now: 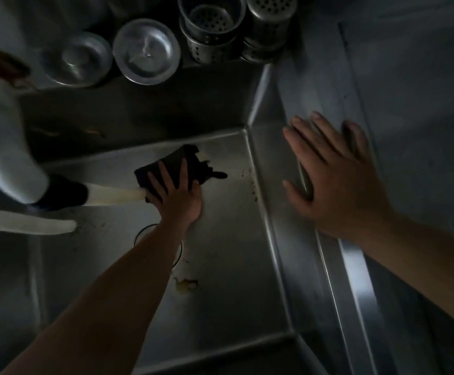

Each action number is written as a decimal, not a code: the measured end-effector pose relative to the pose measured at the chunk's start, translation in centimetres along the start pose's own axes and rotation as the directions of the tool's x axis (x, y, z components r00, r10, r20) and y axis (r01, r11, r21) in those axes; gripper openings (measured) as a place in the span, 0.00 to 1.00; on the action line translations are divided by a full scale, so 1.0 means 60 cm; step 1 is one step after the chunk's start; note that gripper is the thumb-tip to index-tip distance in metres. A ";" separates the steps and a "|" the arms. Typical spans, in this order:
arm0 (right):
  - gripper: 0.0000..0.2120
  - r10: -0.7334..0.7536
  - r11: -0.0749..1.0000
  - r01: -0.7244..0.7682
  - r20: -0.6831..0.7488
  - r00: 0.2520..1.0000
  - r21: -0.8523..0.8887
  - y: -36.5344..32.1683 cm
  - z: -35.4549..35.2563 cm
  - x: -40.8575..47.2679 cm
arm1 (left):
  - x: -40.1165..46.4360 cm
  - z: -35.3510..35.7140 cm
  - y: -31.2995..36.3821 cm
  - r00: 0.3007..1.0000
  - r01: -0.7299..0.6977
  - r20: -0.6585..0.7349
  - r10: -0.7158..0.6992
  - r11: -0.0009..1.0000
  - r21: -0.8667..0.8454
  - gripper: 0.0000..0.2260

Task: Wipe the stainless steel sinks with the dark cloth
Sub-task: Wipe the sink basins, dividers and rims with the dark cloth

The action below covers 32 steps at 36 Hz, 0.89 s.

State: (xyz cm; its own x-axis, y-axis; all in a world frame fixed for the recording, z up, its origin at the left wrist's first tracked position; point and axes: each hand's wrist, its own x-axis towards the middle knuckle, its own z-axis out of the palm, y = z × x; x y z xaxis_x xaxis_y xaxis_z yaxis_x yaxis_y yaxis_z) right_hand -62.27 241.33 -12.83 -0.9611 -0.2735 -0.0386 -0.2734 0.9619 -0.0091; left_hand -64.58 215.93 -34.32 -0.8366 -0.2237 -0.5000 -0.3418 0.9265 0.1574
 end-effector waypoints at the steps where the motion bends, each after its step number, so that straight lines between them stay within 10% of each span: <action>1: 0.34 -0.003 1.000 0.004 -0.010 1.000 0.008 0.001 0.001 0.000 | 0.008 0.002 0.020 1.000 0.009 -0.014 -0.010 1.000 -0.025 0.27; 16: 0.32 -0.009 1.000 0.011 -0.061 0.998 0.028 0.000 0.002 0.000 | 0.001 0.018 0.191 0.961 -0.258 0.094 0.258 0.966 -0.014 0.26; 25: 0.33 -0.012 0.999 0.014 -0.047 0.999 0.045 -0.005 -0.006 0.002 | -0.165 0.103 -0.014 0.613 -0.788 0.170 0.772 0.581 0.203 0.26; 32: 0.33 -0.029 0.999 0.030 -0.023 0.999 0.028 -0.003 -0.008 0.001 | -0.231 0.117 -0.038 0.571 -0.818 0.219 0.791 0.526 0.233 0.24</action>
State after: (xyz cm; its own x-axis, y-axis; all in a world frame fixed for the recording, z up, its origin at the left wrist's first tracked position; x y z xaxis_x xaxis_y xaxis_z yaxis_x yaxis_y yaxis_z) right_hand -62.30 241.12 -12.32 -0.9533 -0.3016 -0.0149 -0.3008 0.9529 -0.0385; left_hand -49.20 219.06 -33.74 -0.6544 0.6712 -0.3481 0.6038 0.7410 0.2938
